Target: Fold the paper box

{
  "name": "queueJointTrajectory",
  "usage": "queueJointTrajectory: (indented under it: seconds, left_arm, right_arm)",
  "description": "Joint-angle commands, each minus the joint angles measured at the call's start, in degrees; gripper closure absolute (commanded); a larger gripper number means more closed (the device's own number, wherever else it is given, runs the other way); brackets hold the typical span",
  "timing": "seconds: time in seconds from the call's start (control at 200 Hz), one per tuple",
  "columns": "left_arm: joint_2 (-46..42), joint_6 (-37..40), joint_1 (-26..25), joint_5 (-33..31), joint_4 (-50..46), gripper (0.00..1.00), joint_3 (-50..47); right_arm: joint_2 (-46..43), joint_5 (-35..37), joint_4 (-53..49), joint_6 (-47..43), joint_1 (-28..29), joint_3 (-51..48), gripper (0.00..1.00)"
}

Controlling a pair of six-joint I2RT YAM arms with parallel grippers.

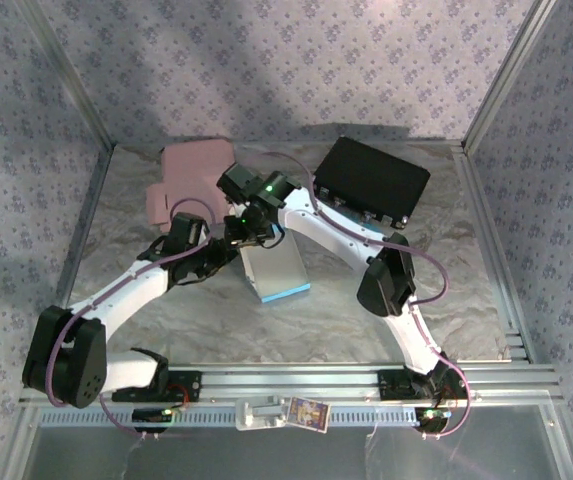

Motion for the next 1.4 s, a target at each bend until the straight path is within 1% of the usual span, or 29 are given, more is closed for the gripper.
queueJointTrajectory:
  seconds: [0.0,0.115,0.23,0.34,0.42,0.505,0.625,0.705,0.765,0.874,0.939,0.954,1.024,1.144,1.289,1.394]
  left_arm:
    - [-0.93,1.74,0.31,0.49,-0.83,0.67,2.50]
    - [-2.18,2.65,0.31,-0.90,-3.30,0.63,3.83]
    - [-4.25,3.91,0.23,-2.79,-6.69,0.60,6.19]
    - [-6.67,5.61,0.14,-5.58,-10.99,0.58,8.95]
    - [-9.19,7.00,-0.10,-8.69,-14.58,0.57,10.97]
    - [-11.91,8.79,-0.65,-12.27,-18.29,0.57,12.85]
    - [-15.42,10.74,-0.83,-13.94,-21.69,0.56,13.77]
    - [-17.23,11.95,-0.92,-13.28,-23.41,0.56,13.69]
    - [-18.01,13.02,-0.92,-12.22,-24.70,0.56,13.64]
    - [-19.20,15.08,-1.01,-10.10,-26.86,0.56,13.35]
    - [-19.86,16.18,-1.01,-8.60,-26.88,0.56,12.87]
    - [-19.91,16.35,-0.98,-8.12,-28.10,0.56,12.82]
    - [-20.26,17.28,-1.01,-6.24,-29.01,0.56,12.11]
    - [-20.90,18.28,-1.09,-3.99,-29.09,0.57,10.75]
    - [-21.78,19.01,-1.18,-2.55,-28.54,0.56,8.87]
    - [-21.56,19.07,-1.35,-1.52,-27.58,0.57,7.62]
  right_arm:
    - [0.23,3.13,-1.57,2.42,-0.41,2.19,0.85]
    - [-0.53,5.03,-2.30,4.67,-0.81,1.83,1.00]
    - [-2.28,7.50,-2.05,8.49,-1.41,0.98,1.00]
    - [-4.63,10.36,-2.34,15.26,-2.04,-0.27,1.00]
    - [-6.89,13.54,-3.31,23.08,-2.48,-2.21,1.00]
    - [-9.78,16.89,-3.40,33.98,-2.86,-5.39,1.00]
    - [-11.36,20.79,-6.30,48.93,-3.13,-6.44,1.00]
    - [-9.88,21.90,-12.91,59.87,-3.30,-3.78,1.00]
    - [-8.48,21.12,-17.06,68.25,-3.62,-1.75,1.00]
    - [-6.04,20.42,-22.44,79.07,-3.68,1.73,1.00]
    - [-4.72,20.67,-25.08,83.39,-3.60,4.03,1.00]
    - [-4.33,20.79,-25.64,84.44,-3.67,4.44,1.00]
    - [-2.85,21.12,-27.39,88.14,-3.83,6.90,1.00]
    - [-2.06,22.62,-27.36,93.68,-4.13,6.88,1.00]
    - [-3.50,24.28,-23.70,96.65,-4.58,2.94,1.00]
    - [-4.80,24.20,-20.73,97.01,-4.89,-0.29,1.00]
